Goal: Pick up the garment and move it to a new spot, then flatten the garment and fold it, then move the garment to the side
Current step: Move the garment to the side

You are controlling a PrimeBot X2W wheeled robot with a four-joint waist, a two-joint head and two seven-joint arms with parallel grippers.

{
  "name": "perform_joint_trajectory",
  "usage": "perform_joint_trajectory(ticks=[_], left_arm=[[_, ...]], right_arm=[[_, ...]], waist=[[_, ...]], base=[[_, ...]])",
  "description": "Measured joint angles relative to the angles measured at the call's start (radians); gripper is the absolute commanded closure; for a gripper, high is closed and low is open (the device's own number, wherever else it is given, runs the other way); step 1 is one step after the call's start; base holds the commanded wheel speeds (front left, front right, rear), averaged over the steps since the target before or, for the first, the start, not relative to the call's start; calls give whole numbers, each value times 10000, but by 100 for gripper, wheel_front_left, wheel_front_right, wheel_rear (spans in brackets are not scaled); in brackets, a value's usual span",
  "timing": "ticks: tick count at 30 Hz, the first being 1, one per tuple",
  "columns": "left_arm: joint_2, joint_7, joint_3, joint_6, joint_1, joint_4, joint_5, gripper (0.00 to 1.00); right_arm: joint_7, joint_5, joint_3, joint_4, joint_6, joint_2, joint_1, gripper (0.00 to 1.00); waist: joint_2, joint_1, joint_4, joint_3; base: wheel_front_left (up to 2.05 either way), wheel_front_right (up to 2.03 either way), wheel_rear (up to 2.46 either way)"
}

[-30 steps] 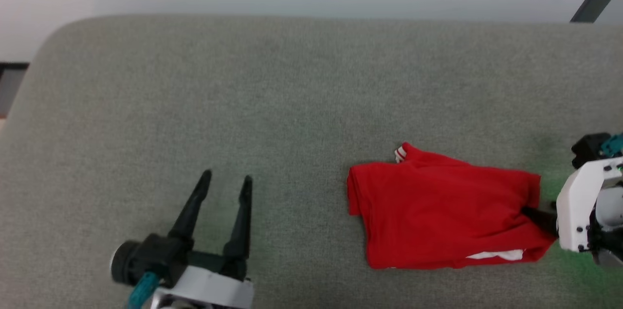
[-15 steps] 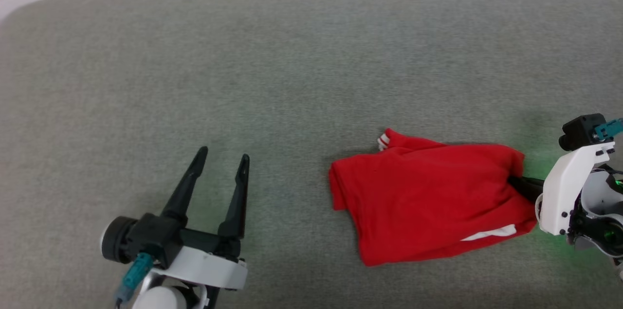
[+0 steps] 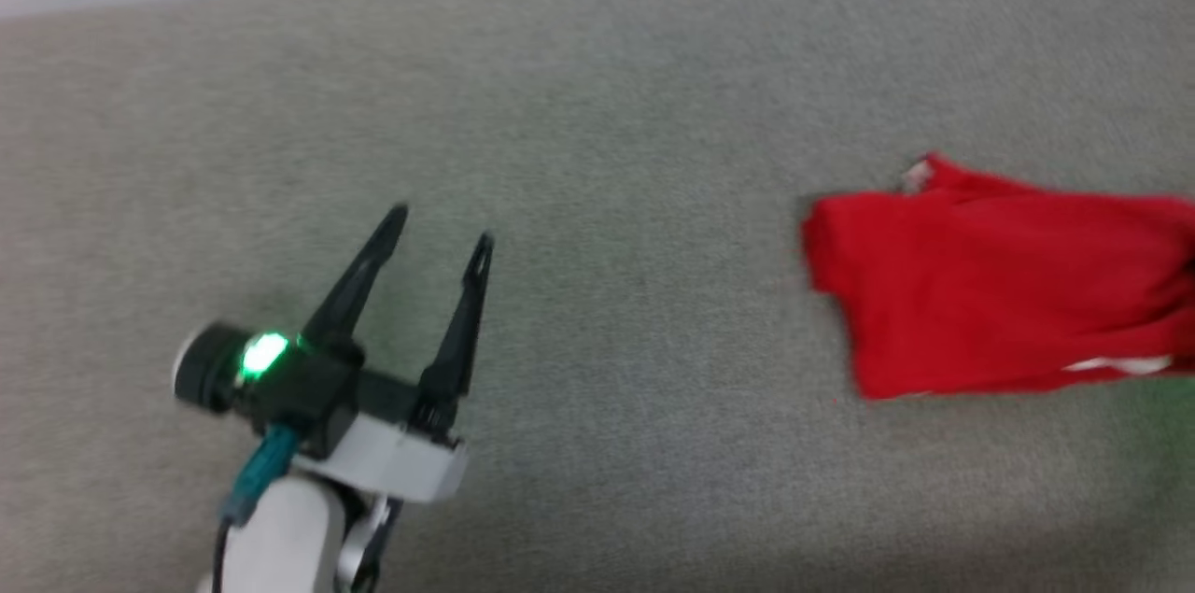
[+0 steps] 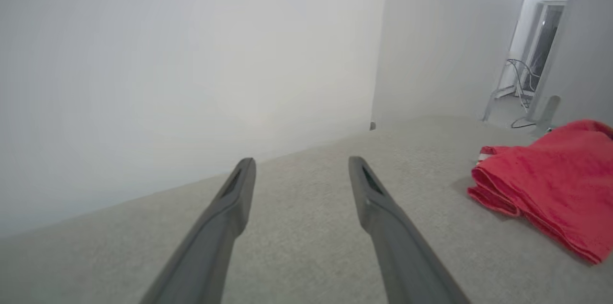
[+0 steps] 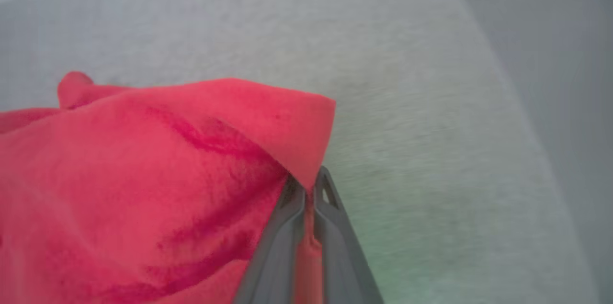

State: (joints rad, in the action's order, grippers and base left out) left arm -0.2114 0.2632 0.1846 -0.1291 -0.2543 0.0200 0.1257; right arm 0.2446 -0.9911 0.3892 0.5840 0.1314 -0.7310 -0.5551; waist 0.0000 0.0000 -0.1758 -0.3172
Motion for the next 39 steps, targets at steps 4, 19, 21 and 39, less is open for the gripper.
perform_joint_trajectory(ticks=[4, 19, 21, 39], left_arm=[[-349, 2, 489, 0, -1210, 123, -104, 0], [-698, 2, 803, 0, -4250, 75, -370, 0], [-708, 2, 786, 0, -4307, 40, -391, 0], [-378, 2, 500, 0, -3709, 245, -470, 0]], right_arm=[[-809, 146, -378, 767, 0, -366, -821, 100], [-3367, 2117, -284, 5003, 0, -351, -4637, 100], [-3662, 2270, -270, 5551, 0, -224, -4916, 100], [-4920, 3080, 278, 6711, 0, 502, -5374, 0]], waist=[[0, 0, -338, -530], [0, 0, -664, -2947], [0, 1, -633, -3181], [0, 1, -636, -3177]], base=[[0, 0, 0], [0, 0, 0], [0, 0, 0], [0, 0, 0]])
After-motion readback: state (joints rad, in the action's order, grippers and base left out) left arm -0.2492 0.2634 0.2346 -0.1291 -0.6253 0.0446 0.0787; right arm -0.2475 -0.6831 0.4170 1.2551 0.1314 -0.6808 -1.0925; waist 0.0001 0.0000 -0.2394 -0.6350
